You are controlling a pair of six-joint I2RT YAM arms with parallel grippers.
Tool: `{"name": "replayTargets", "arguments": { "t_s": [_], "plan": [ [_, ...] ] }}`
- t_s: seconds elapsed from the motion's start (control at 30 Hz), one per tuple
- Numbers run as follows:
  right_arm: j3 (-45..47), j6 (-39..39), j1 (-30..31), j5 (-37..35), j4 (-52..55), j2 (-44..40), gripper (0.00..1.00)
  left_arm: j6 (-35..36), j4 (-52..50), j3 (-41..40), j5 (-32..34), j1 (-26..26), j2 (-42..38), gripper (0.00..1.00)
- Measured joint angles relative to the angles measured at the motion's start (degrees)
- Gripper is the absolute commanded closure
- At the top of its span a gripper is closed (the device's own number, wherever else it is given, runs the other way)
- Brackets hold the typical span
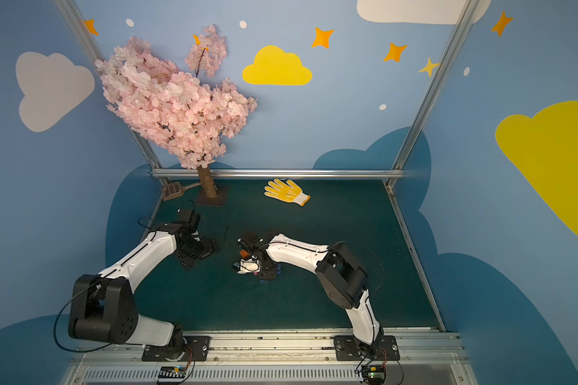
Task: Assemble the letter y with lego
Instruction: Assemble the lego brick with the lego brick.
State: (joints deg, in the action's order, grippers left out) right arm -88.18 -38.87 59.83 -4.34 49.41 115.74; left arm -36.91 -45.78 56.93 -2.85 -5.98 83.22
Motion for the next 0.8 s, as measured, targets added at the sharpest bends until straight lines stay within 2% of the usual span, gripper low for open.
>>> {"name": "replayTargets", "arguments": {
  "t_s": [0.8],
  "plan": [
    [-1.9,0.3,0.7,-0.8,1.9,1.7,1.00,-0.4,0.4,-0.6,-0.3,0.0,-0.1,0.04]
  ]
}}
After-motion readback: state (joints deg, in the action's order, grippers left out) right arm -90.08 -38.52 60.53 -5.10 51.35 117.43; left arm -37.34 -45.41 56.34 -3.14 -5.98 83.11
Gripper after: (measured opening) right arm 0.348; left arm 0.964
